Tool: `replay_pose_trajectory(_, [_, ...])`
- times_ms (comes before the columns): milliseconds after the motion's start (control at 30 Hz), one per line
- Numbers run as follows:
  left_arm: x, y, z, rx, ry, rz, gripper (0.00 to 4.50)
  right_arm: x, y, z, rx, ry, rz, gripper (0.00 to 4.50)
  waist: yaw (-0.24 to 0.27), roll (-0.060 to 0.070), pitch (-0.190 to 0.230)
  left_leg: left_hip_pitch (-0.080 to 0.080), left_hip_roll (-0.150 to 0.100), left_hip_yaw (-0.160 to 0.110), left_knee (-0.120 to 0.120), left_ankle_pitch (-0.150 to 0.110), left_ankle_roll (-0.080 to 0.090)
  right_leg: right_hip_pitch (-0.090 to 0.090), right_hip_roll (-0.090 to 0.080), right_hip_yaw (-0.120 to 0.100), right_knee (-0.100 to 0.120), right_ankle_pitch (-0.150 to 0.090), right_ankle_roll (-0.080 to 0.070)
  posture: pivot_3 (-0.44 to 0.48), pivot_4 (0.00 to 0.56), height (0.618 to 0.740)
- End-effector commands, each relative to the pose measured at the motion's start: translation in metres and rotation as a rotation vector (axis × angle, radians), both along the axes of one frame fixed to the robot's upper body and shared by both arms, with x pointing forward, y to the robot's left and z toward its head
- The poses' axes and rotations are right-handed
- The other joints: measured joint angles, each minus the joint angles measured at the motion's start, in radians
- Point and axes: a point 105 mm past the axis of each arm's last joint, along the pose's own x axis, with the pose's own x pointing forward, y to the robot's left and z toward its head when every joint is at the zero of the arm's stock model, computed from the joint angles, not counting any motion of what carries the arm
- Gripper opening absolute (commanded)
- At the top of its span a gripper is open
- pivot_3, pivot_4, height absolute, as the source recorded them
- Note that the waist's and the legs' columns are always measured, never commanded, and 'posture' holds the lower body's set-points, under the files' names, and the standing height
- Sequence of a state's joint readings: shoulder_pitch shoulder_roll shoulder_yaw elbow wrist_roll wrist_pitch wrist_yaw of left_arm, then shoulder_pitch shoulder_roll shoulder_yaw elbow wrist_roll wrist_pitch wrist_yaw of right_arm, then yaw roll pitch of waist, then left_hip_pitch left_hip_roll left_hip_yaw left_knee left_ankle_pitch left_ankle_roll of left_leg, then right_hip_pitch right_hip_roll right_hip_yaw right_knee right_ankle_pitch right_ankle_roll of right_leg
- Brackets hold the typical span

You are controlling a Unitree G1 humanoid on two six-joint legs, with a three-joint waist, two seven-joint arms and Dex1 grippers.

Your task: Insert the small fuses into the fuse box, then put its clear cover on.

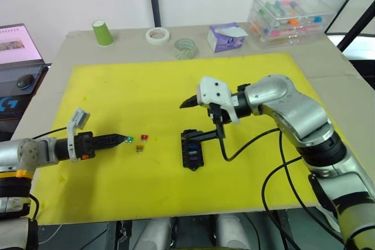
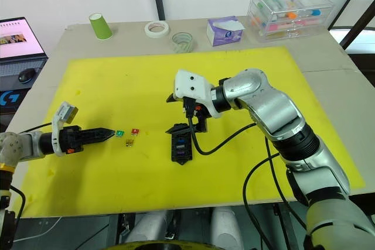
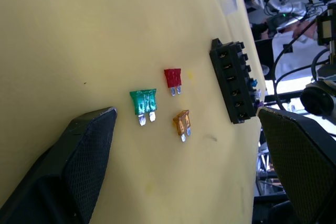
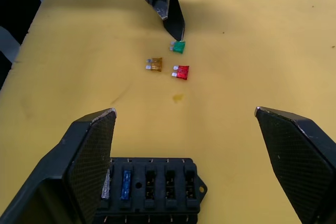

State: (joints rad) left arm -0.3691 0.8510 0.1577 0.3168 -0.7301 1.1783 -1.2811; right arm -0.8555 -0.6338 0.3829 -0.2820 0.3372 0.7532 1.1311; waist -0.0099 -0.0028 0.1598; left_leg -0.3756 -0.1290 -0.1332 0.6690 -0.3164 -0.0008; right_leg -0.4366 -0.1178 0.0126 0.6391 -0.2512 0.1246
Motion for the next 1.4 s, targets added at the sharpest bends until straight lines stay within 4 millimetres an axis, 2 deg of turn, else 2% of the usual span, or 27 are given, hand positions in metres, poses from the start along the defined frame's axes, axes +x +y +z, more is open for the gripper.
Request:
replay_pose_trajectory(33, [0.000,-0.013,-0.010,-0.002,0.045,-0.040,4.50,-0.005,0.002,0.008,0.007,-0.053,0.016,4.49,0.002,0.000,0.000,0.000,0.000,0.000,0.000,0.000,0.000,0.000,0.000,0.000,0.001,0.000,0.000,0.000,0.150,0.740])
replay_pose_trajectory(433, [0.001,-0.021,-0.014,0.000,0.060,-0.069,4.50,-0.005,0.004,0.009,0.009,-0.062,0.010,4.49,0.006,0.000,0.000,0.000,-0.002,-0.003,0.004,0.000,0.001,0.000,0.000,0.000,0.007,0.000,0.000,0.000,0.150,0.740])
replay_pose_trajectory(533, [0.000,-0.018,-0.017,0.010,0.065,-0.057,3.95,-0.004,0.004,0.009,0.007,-0.066,0.010,4.50,0.004,0.000,0.000,0.000,-0.003,-0.003,0.004,0.000,0.001,0.000,0.000,0.000,0.007,0.000,0.000,0.000,0.150,0.740])
replay_pose_trajectory(667, [-0.001,-0.016,-0.019,0.018,0.065,-0.054,2.63,-0.004,0.004,0.009,0.006,-0.069,0.012,4.50,-0.002,0.000,0.000,0.000,-0.002,-0.003,0.004,0.000,0.001,0.000,0.000,0.000,0.007,0.000,0.000,0.000,0.150,0.740])
replay_pose_trajectory(867, [0.000,-0.010,-0.025,0.062,0.059,-0.032,2.63,-0.003,0.005,0.009,0.003,-0.079,0.017,4.50,-0.003,0.000,0.000,0.000,-0.002,-0.002,0.004,0.000,0.001,-0.001,0.000,0.000,0.007,0.000,0.000,0.000,0.150,0.740])
replay_pose_trajectory(967, [0.002,-0.006,-0.026,0.069,0.054,-0.014,2.08,-0.003,0.006,0.009,0.003,-0.080,0.021,4.50,-0.004,0.000,0.000,0.000,-0.002,-0.002,0.004,0.000,0.001,-0.001,0.000,0.000,0.007,0.000,0.000,0.000,0.150,0.740])
replay_pose_trajectory(1067, [0.002,-0.005,-0.028,0.075,0.055,-0.012,1.02,-0.004,0.006,0.009,0.003,-0.080,0.022,4.50,-0.005,0.000,0.000,0.000,-0.002,-0.002,0.004,0.000,0.001,-0.001,0.000,0.000,0.007,0.000,0.000,0.000,0.150,0.740])
replay_pose_trajectory(1267, [0.000,-0.002,-0.030,0.086,0.056,-0.008,1.02,-0.004,0.007,0.008,0.004,-0.081,0.027,4.50,-0.006,0.000,0.000,0.000,-0.002,-0.002,0.004,0.000,0.001,-0.002,0.000,0.000,0.007,0.000,0.000,0.000,0.150,0.740])
replay_pose_trajectory(1367, [-0.001,-0.001,-0.031,0.090,0.055,-0.005,0.40,-0.005,0.007,0.008,0.005,-0.081,0.029,4.50,-0.006,0.000,0.000,0.000,-0.002,-0.002,0.004,0.000,0.001,-0.002,0.000,0.000,0.007,0.000,0.000,0.000,0.150,0.740])
replay_pose_trajectory(1400, [-0.001,-0.001,-0.032,0.091,0.054,-0.004,0.07,-0.005,0.007,0.008,0.005,-0.081,0.029,4.50,-0.006,0.000,0.000,0.000,-0.002,-0.002,0.004,0.000,0.001,-0.002,0.000,0.000,0.007,0.000,0.000,0.000,0.150,0.740])
